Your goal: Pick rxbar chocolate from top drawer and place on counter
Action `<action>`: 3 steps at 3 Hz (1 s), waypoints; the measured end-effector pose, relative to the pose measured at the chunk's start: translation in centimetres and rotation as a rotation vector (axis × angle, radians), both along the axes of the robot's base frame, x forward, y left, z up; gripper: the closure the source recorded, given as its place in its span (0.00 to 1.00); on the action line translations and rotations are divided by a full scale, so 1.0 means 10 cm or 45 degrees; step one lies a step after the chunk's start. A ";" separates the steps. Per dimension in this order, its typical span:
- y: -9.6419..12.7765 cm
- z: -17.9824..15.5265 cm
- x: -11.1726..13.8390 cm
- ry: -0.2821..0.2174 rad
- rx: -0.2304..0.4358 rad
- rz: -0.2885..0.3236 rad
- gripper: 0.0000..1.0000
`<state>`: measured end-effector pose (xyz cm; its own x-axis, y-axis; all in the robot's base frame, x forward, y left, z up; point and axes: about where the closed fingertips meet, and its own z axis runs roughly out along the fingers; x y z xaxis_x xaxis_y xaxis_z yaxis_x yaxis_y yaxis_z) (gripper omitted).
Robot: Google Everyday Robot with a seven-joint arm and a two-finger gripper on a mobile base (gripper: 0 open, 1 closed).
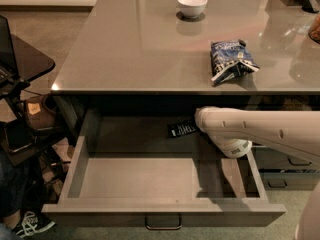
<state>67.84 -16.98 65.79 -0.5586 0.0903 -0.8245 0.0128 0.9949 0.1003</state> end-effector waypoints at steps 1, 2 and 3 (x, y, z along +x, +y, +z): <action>0.00 0.00 0.00 0.000 0.000 0.000 0.35; 0.00 0.00 0.00 0.000 0.000 0.000 0.11; 0.00 0.00 0.00 0.000 0.000 0.000 0.00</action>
Offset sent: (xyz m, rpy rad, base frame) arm 0.0000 0.0000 0.0000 0.0000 0.0000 0.0000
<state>67.84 -16.97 65.79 -0.5586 0.0902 -0.8245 0.0127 0.9949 0.1003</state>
